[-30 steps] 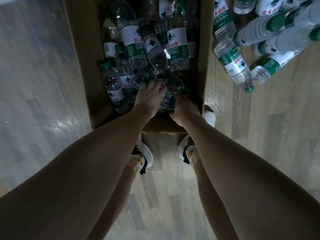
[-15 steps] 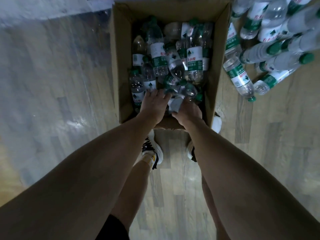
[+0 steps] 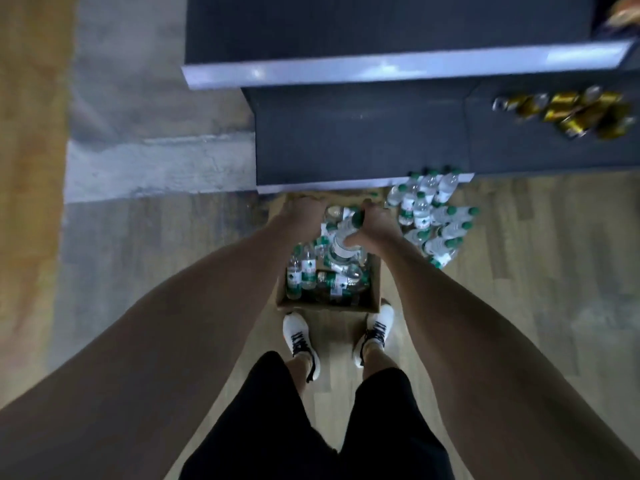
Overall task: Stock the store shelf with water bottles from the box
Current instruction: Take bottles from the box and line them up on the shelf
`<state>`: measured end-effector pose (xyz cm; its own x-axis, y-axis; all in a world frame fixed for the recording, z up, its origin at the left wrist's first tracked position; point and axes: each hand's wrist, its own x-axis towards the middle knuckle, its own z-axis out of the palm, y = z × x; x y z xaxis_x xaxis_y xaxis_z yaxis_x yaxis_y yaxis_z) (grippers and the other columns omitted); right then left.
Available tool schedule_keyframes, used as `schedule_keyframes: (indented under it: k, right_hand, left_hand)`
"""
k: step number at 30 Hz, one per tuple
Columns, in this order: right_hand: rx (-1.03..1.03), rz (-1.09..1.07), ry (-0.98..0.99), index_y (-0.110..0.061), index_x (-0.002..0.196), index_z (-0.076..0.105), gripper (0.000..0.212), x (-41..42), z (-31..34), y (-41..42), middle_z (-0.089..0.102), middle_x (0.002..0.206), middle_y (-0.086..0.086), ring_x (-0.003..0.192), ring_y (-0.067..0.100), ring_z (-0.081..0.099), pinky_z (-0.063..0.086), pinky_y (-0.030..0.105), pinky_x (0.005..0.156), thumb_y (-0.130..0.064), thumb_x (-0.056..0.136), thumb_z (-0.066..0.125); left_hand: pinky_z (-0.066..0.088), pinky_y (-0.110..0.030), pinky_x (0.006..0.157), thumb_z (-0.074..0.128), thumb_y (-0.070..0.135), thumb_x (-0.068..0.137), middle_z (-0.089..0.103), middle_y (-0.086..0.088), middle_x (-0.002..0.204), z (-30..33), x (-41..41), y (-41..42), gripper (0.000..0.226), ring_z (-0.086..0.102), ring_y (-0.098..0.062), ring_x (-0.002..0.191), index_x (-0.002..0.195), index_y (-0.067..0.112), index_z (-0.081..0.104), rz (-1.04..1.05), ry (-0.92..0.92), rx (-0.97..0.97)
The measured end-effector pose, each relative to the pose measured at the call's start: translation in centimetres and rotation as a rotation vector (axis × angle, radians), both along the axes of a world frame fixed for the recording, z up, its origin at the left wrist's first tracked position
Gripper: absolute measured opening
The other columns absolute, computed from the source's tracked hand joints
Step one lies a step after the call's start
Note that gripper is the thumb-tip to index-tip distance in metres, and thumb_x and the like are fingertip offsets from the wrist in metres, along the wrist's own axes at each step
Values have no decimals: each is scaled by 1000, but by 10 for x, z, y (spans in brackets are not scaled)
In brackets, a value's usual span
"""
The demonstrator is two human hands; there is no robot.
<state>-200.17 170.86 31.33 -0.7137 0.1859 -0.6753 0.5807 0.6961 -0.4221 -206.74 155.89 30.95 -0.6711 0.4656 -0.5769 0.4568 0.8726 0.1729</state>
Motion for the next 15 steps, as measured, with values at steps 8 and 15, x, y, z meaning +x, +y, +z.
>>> schedule_keyframes:
  k: [8,15]
  right_hand:
    - [-84,-128,391,-19,86,66,33,-49,244,11,61,80,-6,76,13,57,43,25,60,-25,62,88]
    - [-98,-213,812,-12,80,70,33,-71,400,11,70,76,-2,71,12,63,57,34,73,-37,58,77]
  left_hand:
    - [50,-40,84,57,14,86,58,-10,120,234,-51,2,29,58,-33,107,114,17,51,11,210,129]
    - [47,-32,71,65,14,78,61,-1,87,387,-87,-3,17,62,-29,88,80,23,50,62,329,377]
